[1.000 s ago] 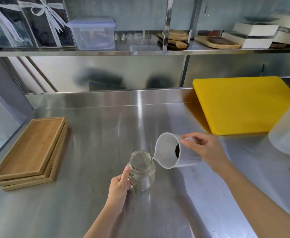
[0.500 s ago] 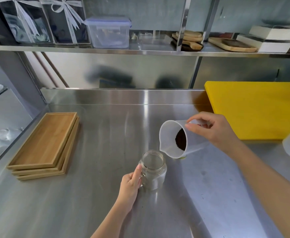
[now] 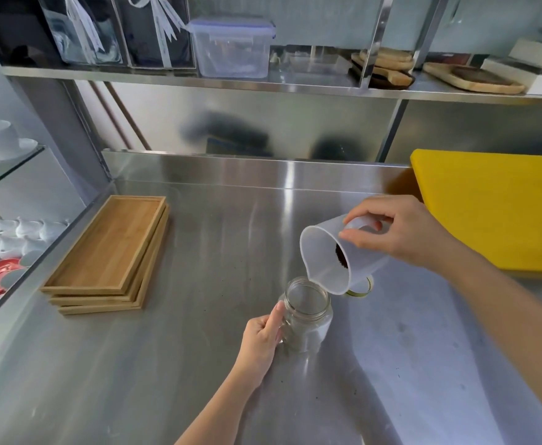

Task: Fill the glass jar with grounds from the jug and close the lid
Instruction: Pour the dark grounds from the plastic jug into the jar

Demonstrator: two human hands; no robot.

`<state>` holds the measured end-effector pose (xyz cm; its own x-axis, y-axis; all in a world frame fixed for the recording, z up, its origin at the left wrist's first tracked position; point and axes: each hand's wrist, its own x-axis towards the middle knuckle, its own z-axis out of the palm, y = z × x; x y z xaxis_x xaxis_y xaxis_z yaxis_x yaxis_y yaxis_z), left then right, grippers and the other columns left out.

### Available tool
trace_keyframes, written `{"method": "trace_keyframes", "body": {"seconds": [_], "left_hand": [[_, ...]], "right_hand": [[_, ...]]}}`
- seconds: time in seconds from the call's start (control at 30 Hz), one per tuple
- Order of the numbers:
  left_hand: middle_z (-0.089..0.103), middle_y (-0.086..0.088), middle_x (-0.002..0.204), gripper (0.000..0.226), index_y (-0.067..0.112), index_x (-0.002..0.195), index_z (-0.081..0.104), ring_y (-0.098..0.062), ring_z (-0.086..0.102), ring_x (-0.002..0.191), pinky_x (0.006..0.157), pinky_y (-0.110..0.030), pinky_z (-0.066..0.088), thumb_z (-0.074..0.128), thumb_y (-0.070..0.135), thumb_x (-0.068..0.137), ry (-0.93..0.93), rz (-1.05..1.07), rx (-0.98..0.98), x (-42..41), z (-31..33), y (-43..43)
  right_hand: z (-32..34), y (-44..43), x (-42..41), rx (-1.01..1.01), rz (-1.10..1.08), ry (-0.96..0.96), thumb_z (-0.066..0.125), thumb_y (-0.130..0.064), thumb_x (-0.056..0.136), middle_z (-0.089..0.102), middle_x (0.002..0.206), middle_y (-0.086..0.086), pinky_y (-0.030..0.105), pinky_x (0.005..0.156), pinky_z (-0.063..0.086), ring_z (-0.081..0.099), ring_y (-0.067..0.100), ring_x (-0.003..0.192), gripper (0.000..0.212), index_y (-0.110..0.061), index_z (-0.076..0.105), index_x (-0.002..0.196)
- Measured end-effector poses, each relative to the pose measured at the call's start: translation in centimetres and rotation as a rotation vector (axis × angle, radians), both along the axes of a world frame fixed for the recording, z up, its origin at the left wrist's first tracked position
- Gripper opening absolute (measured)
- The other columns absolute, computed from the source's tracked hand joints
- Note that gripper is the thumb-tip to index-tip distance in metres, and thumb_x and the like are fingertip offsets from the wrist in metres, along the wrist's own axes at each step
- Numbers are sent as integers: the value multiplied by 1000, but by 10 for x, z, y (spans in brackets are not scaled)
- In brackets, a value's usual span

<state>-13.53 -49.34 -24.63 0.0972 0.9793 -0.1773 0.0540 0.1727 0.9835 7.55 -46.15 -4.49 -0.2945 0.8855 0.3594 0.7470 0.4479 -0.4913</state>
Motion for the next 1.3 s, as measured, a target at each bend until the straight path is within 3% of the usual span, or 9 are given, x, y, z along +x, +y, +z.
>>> {"method": "trace_keyframes", "body": {"seconds": [0.17,0.33,0.53,0.7,1.3], "left_hand": [[18,3,52,59,19,55,16,-19,16,57,62,-33,20,49,57,86,14,-2,11,0,2,1],[18,6,50,55,20,55,17,-16,16,56,64,-34,21,47,50,89,21,-8,16,1,1,1],[17,8,49,57,22,52,16,-14,16,53,64,-32,21,46,61,81,32,-15,12,1,1,1],[17,6,50,60,21,54,15,-17,15,57,62,-32,19,45,68,75,40,-20,10,1,2,1],[17,10,48,60,21,53,16,-13,15,53,65,-33,22,45,70,73,36,-16,20,3,2,1]], "right_hand": [[2,2,-9,16,36,-78,62,-51,67,64,76,-5,37,56,50,55,18,70,36,-19,70,82],[3,4,-16,40,61,-160,62,-50,68,66,80,-1,40,59,54,57,21,72,37,-17,70,83],[8,2,-19,59,90,-203,60,-51,68,58,72,-7,37,56,52,51,15,66,37,-17,70,81],[9,1,-22,67,95,-225,59,-49,68,64,75,1,43,58,55,53,19,68,38,-15,70,81],[10,0,-28,127,166,-320,57,-51,68,66,71,5,45,54,53,56,24,66,39,-15,70,75]]}}
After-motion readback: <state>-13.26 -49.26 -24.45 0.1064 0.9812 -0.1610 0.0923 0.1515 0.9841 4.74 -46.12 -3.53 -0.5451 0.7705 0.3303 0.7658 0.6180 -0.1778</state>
